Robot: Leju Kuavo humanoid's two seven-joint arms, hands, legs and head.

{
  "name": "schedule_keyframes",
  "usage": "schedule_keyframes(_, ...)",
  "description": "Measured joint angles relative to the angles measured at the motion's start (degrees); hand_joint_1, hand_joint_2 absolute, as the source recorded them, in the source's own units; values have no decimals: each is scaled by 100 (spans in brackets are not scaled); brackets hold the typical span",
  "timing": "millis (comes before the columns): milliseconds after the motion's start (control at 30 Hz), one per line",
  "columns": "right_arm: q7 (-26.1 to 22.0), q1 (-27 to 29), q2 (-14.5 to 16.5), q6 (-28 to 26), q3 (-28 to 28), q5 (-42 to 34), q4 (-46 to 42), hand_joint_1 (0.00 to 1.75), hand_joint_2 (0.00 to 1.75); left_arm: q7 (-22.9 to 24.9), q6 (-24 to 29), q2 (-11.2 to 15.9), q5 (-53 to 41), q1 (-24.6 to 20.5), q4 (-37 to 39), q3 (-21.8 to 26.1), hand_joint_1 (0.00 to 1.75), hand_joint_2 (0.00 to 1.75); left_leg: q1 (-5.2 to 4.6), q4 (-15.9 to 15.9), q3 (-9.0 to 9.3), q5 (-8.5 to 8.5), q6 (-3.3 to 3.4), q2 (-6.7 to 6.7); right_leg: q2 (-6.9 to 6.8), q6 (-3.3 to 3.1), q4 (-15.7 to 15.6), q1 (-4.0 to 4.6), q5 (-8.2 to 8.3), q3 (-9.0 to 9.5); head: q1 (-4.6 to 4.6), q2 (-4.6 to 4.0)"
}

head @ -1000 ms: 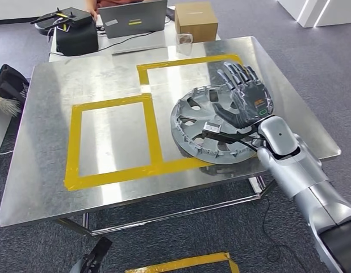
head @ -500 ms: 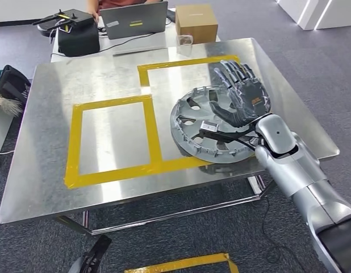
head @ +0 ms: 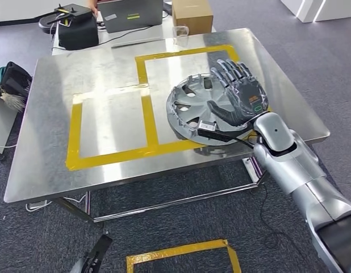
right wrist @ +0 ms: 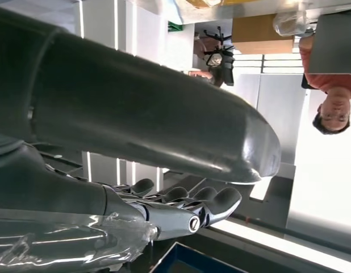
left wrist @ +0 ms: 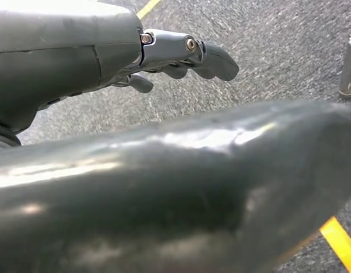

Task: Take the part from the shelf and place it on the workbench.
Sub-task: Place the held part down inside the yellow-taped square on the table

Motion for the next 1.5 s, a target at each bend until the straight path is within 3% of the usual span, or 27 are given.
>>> schedule_keyframes(67,1,-32,4,8,8,-3,1,0,0,-2,2,-11,4,-11,0,5,0,0,-20,-239,114,-42,60,-10,-1,64,-23,9,88,-32,4,0)
schedule_keyframes(133,0,-39,5,31,26,-4,8,0,0,-4,5,-25,11,-9,0,12,0,0,-15,-260,50,39,154,4,-2,126,-27,-1,98,-82,4,0)
schedule_keyframes(200,-2,-44,5,59,34,-4,24,0,0,-5,11,-26,19,-9,0,20,0,0,-3,-286,-42,149,254,19,-8,164,300,-6,-239,-229,19,0)
schedule_keyframes(267,-2,-50,5,74,41,-4,39,0,0,-5,15,-23,22,-6,0,32,0,0,-16,-282,-169,254,303,20,-13,181,1064,5,-778,-453,32,0)
schedule_keyframes(300,-2,-49,5,79,48,-4,46,0,0,-5,15,-26,22,-2,0,40,0,0,-26,-279,-239,310,313,20,-12,181,1426,14,-944,-531,32,0)
schedule_keyframes(333,-4,-47,5,84,58,-4,54,0,0,-7,15,-27,23,2,0,50,0,0,-37,-276,-309,366,318,20,-12,173,1633,26,-987,-537,31,0)
schedule_keyframes(367,-9,-46,5,87,67,-4,61,0,0,-8,15,-27,25,4,0,58,0,0,-48,-274,-378,421,318,20,-12,156,1633,37,-914,-442,32,0)
schedule_keyframes(433,-17,-57,5,90,76,-4,67,0,0,-12,15,-28,33,5,0,68,0,0,-69,-268,-494,526,308,19,-13,95,1039,64,-664,49,31,0)
schedule_keyframes(500,-21,-83,13,88,76,-5,64,0,0,-14,19,-33,42,4,0,72,0,0,-90,-265,-574,625,272,19,-15,34,265,95,-628,596,24,0)
schedule_keyframes(567,-21,-106,22,87,79,-7,64,0,0,-14,27,-35,44,5,0,76,0,0,-85,-280,-611,727,210,20,-13,-13,-40,127,-670,757,39,0)
schedule_keyframes(633,-22,-114,31,89,86,-8,68,0,0,-14,33,-32,46,15,0,81,0,0,-72,-292,-648,773,133,16,-22,-80,-69,123,-564,683,57,0)
schedule_keyframes(667,-22,-120,38,91,89,-9,70,0,0,-14,35,-29,47,22,0,85,0,0,-67,-225,-690,666,89,15,-31,-123,-87,107,-494,649,50,0)
schedule_keyframes(733,-22,-129,55,95,98,-13,73,0,0,-14,37,-24,48,31,0,91,0,0,-38,247,-857,152,-8,17,-46,-173,-119,67,-335,520,39,0)
schedule_keyframes(800,-24,-120,68,101,118,-15,76,0,0,-14,38,-27,49,30,0,96,0,0,2,997,-1039,-336,-87,19,-45,-170,-119,44,-194,340,34,0)
schedule_keyframes(833,-26,-110,74,104,133,-15,79,0,0,-14,39,-30,49,29,0,98,0,0,21,1264,-1065,-400,-117,20,-46,-157,-116,33,-126,249,34,0)
schedule_keyframes(867,-27,-97,79,107,149,-15,83,0,0,-14,40,-31,49,29,0,101,0,0,40,1367,-1010,-340,-142,20,-47,-139,-112,20,-58,159,34,0)
schedule_keyframes(900,-29,-87,84,110,161,-16,85,0,0,-14,42,-31,49,28,0,103,0,0,58,1276,-858,-203,-163,21,-48,-115,-107,4,9,73,34,0)
schedule_keyframes(967,-27,-82,90,110,169,-21,85,0,0,-14,48,-30,48,22,0,107,0,0,90,639,-311,-17,-196,22,-51,-47,-89,-17,124,-73,31,0)
schedule_keyframes(1033,-22,-96,98,110,167,-36,84,0,0,-14,51,-32,43,10,0,108,0,0,88,-35,147,-113,-130,9,-56,34,-72,-18,232,-169,31,0)
schedule_keyframes(1067,-20,-97,101,110,169,-44,85,0,0,-14,53,-34,38,6,0,108,0,0,74,-203,233,-169,-71,3,-59,73,-84,-18,291,-196,31,0)
schedule_keyframes(1133,-20,-73,104,111,176,-59,91,0,0,-12,54,-33,21,18,1,109,0,0,58,-261,179,-115,67,11,-61,147,-132,-33,382,-226,33,0)
schedule_keyframes(1200,-20,-44,104,111,183,-67,100,0,0,-3,54,-25,6,30,1,112,0,0,57,-273,84,1,183,29,-64,191,43,-45,142,-331,46,0)
schedule_keyframes(1300,-19,-39,104,111,189,-79,105,0,0,4,54,-21,-3,33,0,115,0,0,31,-270,-110,175,268,35,-63,202,1169,-22,-676,-638,63,0)
schedule_keyframes(1333,-20,-31,104,111,192,-81,107,0,0,4,54,-23,-4,35,0,115,0,0,20,-267,-177,228,274,35,-61,199,1502,-10,-801,-686,64,0)
schedule_keyframes(1400,-20,-12,104,111,200,-83,110,0,0,4,54,-22,-4,38,0,116,0,0,5,-260,-295,322,269,35,-60,169,1559,11,-702,-493,63,0)
schedule_keyframes(1433,-20,-11,104,111,202,-82,111,0,0,4,54,-22,-4,38,0,116,0,0,2,-257,-344,363,258,35,-60,145,1250,21,-568,-230,63,0)
schedule_keyframes(1500,-19,-32,105,109,202,-84,110,0,0,4,54,-24,-4,36,0,117,0,0,-8,-251,-430,443,215,37,-54,97,418,50,-489,349,59,0)
